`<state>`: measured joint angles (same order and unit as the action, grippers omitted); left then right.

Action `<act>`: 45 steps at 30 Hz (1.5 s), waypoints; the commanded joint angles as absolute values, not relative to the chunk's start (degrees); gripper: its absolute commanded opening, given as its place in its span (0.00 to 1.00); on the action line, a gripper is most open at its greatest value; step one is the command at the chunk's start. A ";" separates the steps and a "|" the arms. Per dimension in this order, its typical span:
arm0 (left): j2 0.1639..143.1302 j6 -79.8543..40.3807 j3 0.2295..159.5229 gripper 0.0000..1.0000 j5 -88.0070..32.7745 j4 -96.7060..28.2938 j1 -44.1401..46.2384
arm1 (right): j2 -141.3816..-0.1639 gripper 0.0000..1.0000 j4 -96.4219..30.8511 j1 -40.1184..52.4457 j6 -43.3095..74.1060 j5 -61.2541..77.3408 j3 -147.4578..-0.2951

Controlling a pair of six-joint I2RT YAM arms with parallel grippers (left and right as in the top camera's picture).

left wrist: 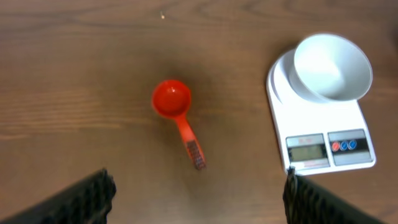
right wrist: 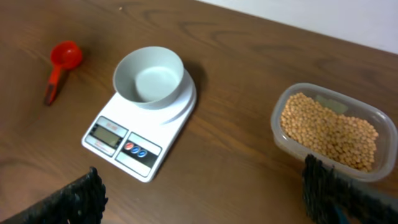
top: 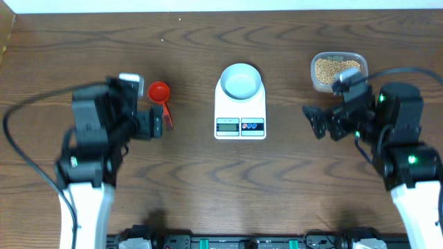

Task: Scoop item into bowl and weigh 50g on scale

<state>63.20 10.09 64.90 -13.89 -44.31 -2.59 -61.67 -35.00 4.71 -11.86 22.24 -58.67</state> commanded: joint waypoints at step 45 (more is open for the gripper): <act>106.41 -13.56 70.54 0.65 -8.49 -21.91 -5.32 | -96.36 0.98 -50.19 7.62 -10.96 31.64 -93.95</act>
